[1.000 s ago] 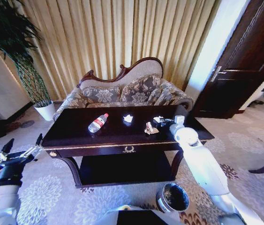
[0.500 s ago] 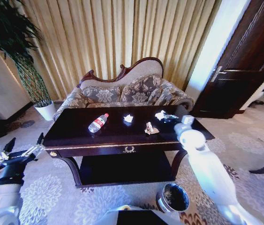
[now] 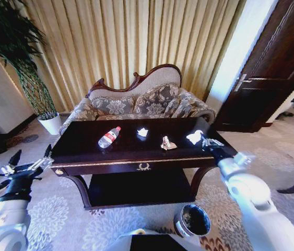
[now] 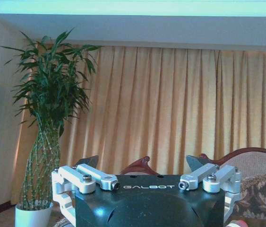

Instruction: Move to the front of the table and place the trash on the table into the trash bin.

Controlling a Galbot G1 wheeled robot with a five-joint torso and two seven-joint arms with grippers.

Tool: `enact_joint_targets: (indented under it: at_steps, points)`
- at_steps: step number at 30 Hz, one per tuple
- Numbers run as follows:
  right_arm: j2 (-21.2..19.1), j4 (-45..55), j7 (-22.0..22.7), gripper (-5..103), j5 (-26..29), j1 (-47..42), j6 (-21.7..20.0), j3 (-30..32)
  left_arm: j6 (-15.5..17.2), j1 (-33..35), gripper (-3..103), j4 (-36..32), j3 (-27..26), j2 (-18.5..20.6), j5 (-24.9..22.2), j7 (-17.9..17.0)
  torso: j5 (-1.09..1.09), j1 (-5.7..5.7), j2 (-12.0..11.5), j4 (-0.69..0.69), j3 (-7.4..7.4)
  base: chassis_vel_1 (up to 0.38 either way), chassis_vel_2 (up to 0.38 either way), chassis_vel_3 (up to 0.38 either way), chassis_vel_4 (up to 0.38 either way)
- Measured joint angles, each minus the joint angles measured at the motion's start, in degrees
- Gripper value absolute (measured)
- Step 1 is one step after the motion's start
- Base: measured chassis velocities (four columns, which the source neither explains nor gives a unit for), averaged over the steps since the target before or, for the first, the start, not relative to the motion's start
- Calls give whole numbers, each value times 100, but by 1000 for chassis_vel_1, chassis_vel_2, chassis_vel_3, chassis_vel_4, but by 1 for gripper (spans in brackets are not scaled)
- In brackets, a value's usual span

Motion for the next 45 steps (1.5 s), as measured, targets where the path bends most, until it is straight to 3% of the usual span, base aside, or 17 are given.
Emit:
enact_joint_targets:
  at_steps: [8,19,21,25,30,36,41,45]
  points:
    - [192,566,0,0,-133,-670,110,87,133,12,100,0,-45,149,-28,-22,-1,0,0,-2,0,0,0,0,0]
    - [229,602,7,0,-292,-598,103,-13,229,66,100,0,-77,156,-32,-105,0,3,-1,-1,2,23,-19,-24,21]
    - [229,595,7,0,-296,-591,101,-20,307,67,100,0,-81,160,-31,-151,0,4,-1,-1,2,104,-94,-91,114]
    - [227,560,10,0,-303,-577,96,-25,853,29,100,0,-103,195,25,-415,0,2,-1,-1,1,128,-134,-138,136]
    - [225,520,12,0,-303,-576,104,-13,1074,14,100,0,-92,204,93,-521,0,0,0,-1,0,131,-135,-130,138]
    - [220,463,15,0,-308,-546,128,-9,1216,23,100,0,-103,229,232,-524,0,0,0,-1,1,106,-97,-108,100]
    - [215,436,18,0,-309,-493,134,-9,1201,17,100,0,-134,291,627,-417,0,2,-1,-1,1,82,-82,-95,82]
    - [214,430,19,0,-310,-469,135,-9,1130,19,100,0,-140,300,681,-358,0,1,-1,-1,1,92,-86,-101,101]
